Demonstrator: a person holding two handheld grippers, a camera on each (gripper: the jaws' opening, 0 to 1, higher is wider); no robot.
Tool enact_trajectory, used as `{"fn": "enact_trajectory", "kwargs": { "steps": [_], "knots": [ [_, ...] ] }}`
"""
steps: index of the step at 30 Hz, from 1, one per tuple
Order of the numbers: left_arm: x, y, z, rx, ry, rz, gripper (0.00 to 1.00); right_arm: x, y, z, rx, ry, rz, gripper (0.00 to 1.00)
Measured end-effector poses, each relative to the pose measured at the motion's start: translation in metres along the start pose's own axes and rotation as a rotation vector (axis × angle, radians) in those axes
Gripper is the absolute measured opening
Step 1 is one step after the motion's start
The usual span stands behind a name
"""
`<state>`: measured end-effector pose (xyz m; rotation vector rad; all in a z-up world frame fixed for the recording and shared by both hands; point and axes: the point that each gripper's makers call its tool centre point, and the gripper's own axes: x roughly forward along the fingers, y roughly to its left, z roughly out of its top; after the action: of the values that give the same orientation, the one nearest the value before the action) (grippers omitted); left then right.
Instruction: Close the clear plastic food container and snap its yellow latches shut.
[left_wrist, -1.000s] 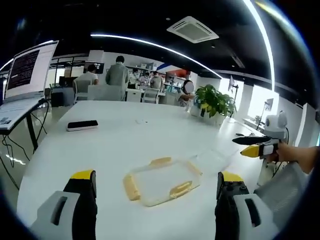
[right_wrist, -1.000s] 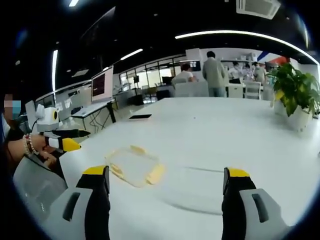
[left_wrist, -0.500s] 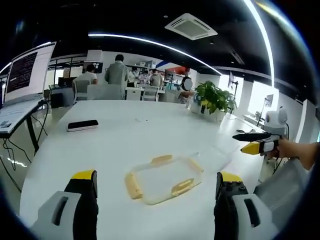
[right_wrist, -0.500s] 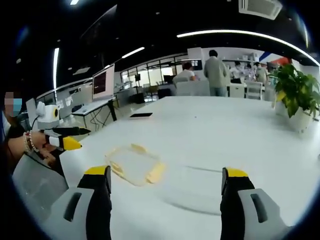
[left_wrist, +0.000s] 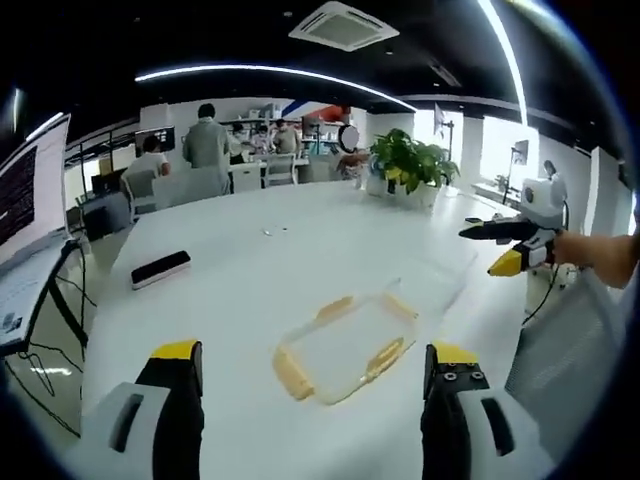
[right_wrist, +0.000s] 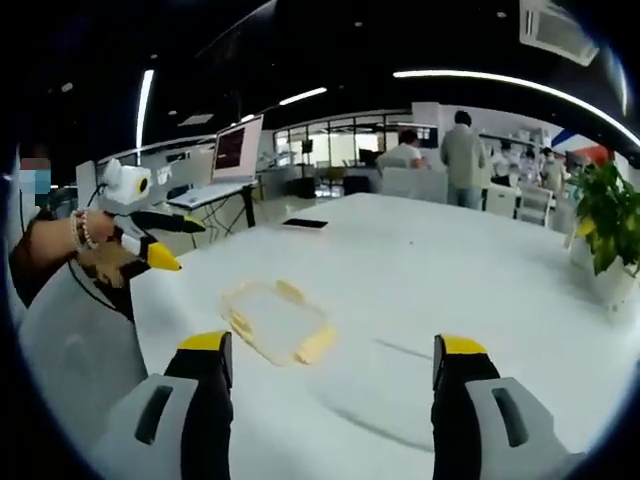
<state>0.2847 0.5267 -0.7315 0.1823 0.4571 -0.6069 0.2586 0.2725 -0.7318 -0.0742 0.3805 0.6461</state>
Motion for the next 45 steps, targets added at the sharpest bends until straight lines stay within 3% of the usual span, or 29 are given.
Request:
{"fn": "enact_trajectory", "kwargs": {
  "steps": [14,17,20,24,26,31,35,41,45],
  "knots": [
    [0.011,0.013,-0.011,0.070,0.097,-0.083,0.90,0.018,0.006,0.000,-0.074,0.097,0.129,0.78],
    [0.015,0.012,-0.017,0.094,0.127,-0.112,0.89,0.024,0.015,-0.006,-0.099,0.156,0.195,0.78],
    [0.017,0.012,-0.026,0.139,0.190,-0.143,0.87,0.029,0.024,-0.011,-0.133,0.214,0.261,0.77],
    [0.021,0.013,-0.033,0.219,0.267,-0.197,0.87,0.039,0.030,-0.007,-0.260,0.240,0.324,0.77],
    [0.025,0.014,-0.034,0.279,0.305,-0.227,0.87,0.042,0.032,-0.008,-0.270,0.278,0.343,0.72],
    [0.037,0.013,-0.040,0.407,0.412,-0.325,0.83,0.059,0.033,-0.013,-0.431,0.393,0.410,0.69],
    [0.050,0.008,-0.047,0.515,0.501,-0.406,0.70,0.075,0.039,-0.020,-0.546,0.474,0.502,0.61],
    [0.069,0.002,-0.052,0.569,0.545,-0.467,0.66,0.096,0.031,-0.038,-0.623,0.605,0.554,0.59],
    [0.073,-0.002,-0.061,0.587,0.595,-0.529,0.62,0.102,0.030,-0.051,-0.620,0.680,0.606,0.56]
  ]
}}
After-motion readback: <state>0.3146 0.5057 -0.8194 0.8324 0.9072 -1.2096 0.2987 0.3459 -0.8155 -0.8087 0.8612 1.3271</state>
